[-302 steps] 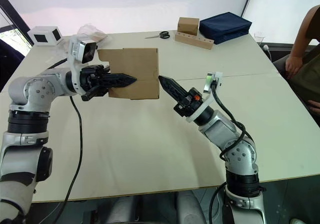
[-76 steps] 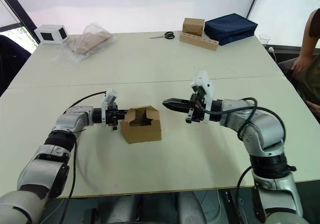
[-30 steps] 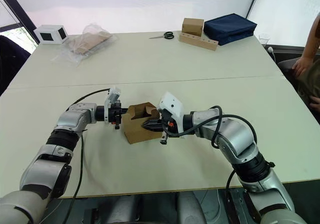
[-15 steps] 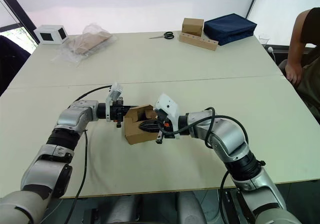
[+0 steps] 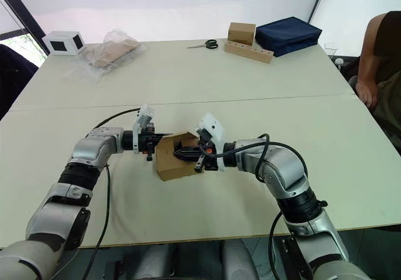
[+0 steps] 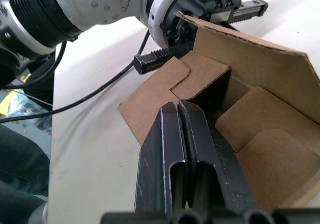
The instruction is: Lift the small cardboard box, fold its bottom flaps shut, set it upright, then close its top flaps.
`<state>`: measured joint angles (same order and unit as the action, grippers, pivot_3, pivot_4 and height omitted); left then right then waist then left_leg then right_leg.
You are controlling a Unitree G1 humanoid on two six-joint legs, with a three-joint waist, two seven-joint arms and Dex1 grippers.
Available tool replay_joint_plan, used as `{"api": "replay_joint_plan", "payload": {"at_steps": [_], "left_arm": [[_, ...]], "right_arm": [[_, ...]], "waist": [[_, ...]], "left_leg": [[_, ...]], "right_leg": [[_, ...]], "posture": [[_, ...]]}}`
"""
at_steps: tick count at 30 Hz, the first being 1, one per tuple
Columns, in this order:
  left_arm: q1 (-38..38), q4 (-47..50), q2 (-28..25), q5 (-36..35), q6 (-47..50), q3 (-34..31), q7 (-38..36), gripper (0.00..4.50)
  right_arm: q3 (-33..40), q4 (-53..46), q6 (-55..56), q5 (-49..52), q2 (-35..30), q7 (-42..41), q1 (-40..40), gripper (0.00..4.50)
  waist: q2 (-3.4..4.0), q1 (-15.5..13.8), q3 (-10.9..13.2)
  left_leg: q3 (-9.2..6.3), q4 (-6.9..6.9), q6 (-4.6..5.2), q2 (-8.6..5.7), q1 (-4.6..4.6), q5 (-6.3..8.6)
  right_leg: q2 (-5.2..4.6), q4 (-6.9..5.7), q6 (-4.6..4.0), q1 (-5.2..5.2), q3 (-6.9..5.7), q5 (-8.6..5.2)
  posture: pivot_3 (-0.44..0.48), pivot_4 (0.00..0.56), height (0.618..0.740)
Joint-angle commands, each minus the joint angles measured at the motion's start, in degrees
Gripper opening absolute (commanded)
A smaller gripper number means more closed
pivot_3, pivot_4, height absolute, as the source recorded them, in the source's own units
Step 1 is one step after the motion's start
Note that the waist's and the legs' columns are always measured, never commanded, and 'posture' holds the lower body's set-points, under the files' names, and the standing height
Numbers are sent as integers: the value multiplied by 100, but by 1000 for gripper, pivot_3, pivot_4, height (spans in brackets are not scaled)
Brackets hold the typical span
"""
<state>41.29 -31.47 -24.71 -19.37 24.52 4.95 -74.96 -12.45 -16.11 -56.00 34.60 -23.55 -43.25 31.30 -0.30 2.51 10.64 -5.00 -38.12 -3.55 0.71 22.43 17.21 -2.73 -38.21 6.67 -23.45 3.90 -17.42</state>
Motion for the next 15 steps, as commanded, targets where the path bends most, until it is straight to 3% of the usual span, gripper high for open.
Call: {"api": "replay_joint_plan", "payload": {"at_steps": [1,12,15], "left_arm": [[137,-128,-17,0,-200,-238,195,82],[-192,458,-259,-120,-78,-581,553,82],[-584,1217,-614,-403,281,-1064,831,82]], "right_arm": [[148,-195,-52,163,22,5,-38,0],[119,-164,-16,168,81,20,-81,0],[125,-200,-11,178,97,21,-115,0]], "waist": [[0,4,0],[0,6,0],[0,16,0]], "left_leg": [[0,0,0,0,0,0],[0,0,-1,0,0,-1],[0,1,-1,0,0,-1]], "right_leg": [[0,0,0,0,0,0],[0,0,0,-1,0,0],[0,0,0,-1,1,0]], "posture": [[0,150,740],[0,150,740],[0,150,740]]}}
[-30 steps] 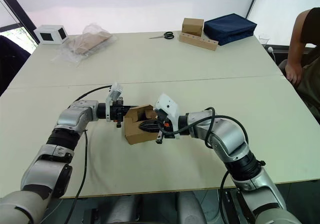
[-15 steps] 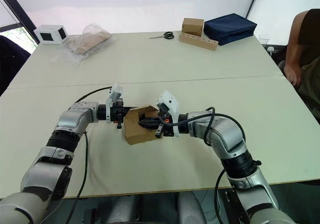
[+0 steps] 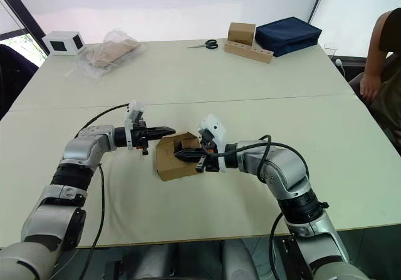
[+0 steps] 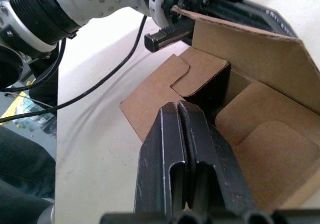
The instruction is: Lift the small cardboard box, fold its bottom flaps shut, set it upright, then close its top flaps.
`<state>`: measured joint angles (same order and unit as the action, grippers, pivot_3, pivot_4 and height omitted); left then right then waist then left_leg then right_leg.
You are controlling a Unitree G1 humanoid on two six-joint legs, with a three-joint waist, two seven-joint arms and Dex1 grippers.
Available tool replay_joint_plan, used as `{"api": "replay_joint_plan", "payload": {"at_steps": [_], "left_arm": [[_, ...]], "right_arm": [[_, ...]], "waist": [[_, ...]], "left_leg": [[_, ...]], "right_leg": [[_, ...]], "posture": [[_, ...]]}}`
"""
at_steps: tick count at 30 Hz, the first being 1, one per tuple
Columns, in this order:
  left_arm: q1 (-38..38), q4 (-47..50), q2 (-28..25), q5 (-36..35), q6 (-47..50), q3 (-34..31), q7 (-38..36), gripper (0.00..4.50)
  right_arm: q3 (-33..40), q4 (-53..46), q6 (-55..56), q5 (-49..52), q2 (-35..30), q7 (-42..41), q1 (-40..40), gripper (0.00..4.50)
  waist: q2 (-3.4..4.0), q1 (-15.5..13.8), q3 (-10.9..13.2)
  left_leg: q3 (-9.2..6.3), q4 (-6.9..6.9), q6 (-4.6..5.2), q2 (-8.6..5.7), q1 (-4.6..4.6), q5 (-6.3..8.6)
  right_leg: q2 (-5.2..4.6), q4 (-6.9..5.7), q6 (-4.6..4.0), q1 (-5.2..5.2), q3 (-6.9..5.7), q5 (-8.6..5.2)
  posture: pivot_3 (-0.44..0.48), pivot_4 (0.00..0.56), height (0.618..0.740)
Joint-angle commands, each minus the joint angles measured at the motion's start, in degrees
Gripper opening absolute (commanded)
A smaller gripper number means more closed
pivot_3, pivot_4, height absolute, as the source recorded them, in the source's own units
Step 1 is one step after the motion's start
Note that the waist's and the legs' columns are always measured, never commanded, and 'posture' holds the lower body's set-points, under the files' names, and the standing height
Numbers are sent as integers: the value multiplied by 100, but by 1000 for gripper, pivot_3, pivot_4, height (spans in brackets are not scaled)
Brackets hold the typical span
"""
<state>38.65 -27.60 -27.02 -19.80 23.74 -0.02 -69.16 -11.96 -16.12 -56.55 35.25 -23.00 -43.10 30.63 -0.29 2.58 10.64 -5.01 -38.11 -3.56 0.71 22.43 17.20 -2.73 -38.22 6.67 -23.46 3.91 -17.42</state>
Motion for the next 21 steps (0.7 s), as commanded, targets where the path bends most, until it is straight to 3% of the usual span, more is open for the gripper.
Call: {"api": "replay_joint_plan", "payload": {"at_steps": [1,6,12,16,21], "left_arm": [[-514,1256,-524,-516,585,-737,327,82],[-1634,3314,-1064,-1341,1801,-1342,776,82],[-2843,5064,-1485,-2490,3014,-1994,1185,82],[-3205,5752,-1275,-2875,3195,-1787,1620,82],[-3182,5695,-985,-2601,2914,-1256,1996,82]], "right_arm": [[87,-207,48,115,46,9,-60,0],[133,-245,80,124,56,33,-124,0],[137,-241,112,136,83,37,-171,0],[103,-223,108,151,91,9,-174,0],[92,-208,107,154,71,-10,-141,0]], "waist": [[0,37,0],[1,91,0],[1,54,0],[1,-27,0],[1,-28,0]], "left_leg": [[0,1,0,1,0,0],[-1,11,3,4,1,2],[0,11,15,0,0,9],[-1,11,14,1,-2,8],[0,10,12,-2,-3,7]], "right_leg": [[0,0,0,-2,1,0],[-4,0,-1,-6,2,0],[-12,2,0,-2,2,0],[-11,1,0,1,1,0],[-11,2,0,3,1,0]], "posture": [[0,150,740],[0,150,740],[0,150,740],[0,150,740],[0,150,740]]}}
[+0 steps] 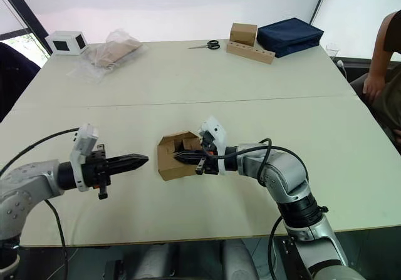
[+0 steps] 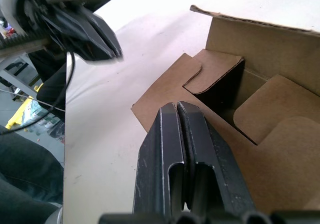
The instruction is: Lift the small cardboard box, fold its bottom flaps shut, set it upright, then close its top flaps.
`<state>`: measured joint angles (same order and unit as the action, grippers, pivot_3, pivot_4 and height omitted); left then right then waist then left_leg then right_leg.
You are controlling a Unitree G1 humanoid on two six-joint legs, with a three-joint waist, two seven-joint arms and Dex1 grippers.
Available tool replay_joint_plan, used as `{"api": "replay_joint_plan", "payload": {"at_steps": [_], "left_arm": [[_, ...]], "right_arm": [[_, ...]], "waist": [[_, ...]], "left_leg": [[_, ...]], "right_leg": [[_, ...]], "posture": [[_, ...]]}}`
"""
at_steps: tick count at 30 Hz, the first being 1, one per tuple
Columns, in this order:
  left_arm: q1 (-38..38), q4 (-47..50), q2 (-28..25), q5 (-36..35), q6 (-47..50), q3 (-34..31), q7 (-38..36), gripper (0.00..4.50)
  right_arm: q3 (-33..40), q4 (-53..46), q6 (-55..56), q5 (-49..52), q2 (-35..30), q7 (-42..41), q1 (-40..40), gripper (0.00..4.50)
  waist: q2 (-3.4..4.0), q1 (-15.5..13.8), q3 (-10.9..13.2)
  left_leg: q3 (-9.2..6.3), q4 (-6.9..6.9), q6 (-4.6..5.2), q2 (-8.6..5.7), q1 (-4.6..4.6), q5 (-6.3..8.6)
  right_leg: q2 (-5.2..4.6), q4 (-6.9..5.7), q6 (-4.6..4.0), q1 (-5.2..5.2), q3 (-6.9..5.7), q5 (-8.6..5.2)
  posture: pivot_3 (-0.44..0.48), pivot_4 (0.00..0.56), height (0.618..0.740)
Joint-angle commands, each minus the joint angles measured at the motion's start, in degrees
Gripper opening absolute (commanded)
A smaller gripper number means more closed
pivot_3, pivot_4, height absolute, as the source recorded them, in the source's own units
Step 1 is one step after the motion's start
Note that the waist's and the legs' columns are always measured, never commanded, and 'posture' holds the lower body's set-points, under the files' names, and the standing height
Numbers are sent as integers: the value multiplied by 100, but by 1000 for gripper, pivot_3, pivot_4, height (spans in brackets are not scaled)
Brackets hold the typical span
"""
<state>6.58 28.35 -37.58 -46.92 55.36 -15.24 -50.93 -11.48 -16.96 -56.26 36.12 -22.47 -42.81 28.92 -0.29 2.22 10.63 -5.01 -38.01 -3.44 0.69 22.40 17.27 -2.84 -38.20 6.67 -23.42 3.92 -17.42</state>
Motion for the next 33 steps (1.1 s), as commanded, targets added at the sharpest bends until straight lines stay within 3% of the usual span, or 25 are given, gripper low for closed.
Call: {"api": "replay_joint_plan", "payload": {"at_steps": [1,12,19,25,33], "left_arm": [[26,68,80,200,-323,388,202,82],[135,-400,108,592,-925,1008,175,82],[244,-566,102,556,-1006,1093,100,82],[266,-612,103,562,-1048,1139,84,82],[211,-593,51,556,-1099,1114,93,82]], "right_arm": [[46,-127,75,68,11,-42,34,0],[386,-533,24,582,-292,-513,52,0],[1174,448,74,938,-97,-285,1366,0],[214,2007,693,-490,-72,-121,2269,0],[-165,2073,645,-664,-50,-679,2242,0]], "waist": [[0,13,0],[0,-1,0],[1,21,0],[1,21,0],[1,26,0]], "left_leg": [[0,0,0,0,0,0],[1,1,0,1,0,0],[0,1,0,2,-3,0],[4,3,-1,2,-3,0],[5,3,-1,2,0,-1]], "right_leg": [[1,0,0,-1,0,0],[3,3,0,0,0,0],[7,0,0,2,0,0],[5,2,0,0,1,0],[2,3,0,-3,1,0]], "posture": [[0,150,740],[0,150,740],[0,150,740],[0,150,740],[0,150,740]]}}
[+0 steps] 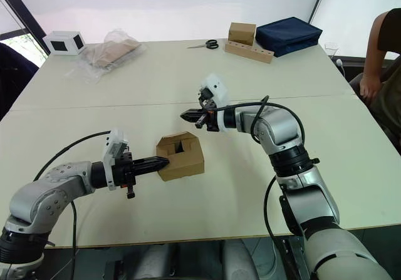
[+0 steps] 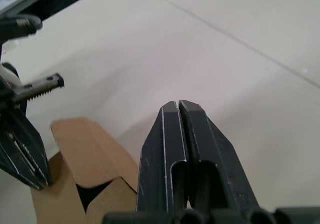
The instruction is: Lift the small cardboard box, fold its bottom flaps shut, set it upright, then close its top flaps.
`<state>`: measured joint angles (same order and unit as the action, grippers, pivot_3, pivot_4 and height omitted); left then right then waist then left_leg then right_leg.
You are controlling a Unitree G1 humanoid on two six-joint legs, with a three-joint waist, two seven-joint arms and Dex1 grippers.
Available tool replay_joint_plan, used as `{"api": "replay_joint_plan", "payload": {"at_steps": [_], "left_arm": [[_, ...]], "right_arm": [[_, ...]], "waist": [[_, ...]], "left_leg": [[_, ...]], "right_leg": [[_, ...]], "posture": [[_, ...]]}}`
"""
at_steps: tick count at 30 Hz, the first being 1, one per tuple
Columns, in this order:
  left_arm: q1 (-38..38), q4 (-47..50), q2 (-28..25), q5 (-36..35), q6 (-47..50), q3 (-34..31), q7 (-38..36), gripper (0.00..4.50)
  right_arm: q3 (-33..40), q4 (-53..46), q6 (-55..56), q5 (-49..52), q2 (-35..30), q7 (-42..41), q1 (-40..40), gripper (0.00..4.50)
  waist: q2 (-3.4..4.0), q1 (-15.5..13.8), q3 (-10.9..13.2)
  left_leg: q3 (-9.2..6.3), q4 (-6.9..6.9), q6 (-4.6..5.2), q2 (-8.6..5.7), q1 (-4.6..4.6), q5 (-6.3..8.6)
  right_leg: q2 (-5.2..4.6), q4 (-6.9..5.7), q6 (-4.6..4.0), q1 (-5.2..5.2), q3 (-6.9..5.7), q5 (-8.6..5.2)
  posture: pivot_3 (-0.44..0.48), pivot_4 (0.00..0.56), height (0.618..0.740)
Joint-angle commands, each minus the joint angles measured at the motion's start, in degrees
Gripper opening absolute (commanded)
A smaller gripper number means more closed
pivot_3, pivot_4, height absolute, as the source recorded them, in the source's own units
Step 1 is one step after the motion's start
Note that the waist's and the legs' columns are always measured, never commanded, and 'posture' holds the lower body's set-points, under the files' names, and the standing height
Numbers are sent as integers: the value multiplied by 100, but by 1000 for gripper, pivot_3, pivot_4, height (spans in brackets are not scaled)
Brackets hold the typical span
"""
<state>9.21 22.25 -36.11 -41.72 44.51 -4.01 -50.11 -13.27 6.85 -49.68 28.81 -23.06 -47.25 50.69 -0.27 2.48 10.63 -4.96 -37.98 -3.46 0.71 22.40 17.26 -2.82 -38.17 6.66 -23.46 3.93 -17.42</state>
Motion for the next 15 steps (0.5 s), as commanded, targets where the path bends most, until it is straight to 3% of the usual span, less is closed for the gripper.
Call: {"api": "replay_joint_plan", "payload": {"at_steps": [1,15], "left_arm": [[-54,16,-105,37,-16,-15,11,82],[-39,-99,-374,38,-57,-128,-100,82]], "right_arm": [[-8,-380,-41,83,-11,-309,27,0],[-55,-1400,-469,180,-234,-556,-698,0]], "waist": [[0,0,0],[0,1,0]], "left_leg": [[0,0,0,0,0,0],[-2,0,1,0,0,1]], "right_leg": [[0,0,0,0,0,0],[1,0,0,0,0,0]], "posture": [[0,150,740],[0,150,740]]}}
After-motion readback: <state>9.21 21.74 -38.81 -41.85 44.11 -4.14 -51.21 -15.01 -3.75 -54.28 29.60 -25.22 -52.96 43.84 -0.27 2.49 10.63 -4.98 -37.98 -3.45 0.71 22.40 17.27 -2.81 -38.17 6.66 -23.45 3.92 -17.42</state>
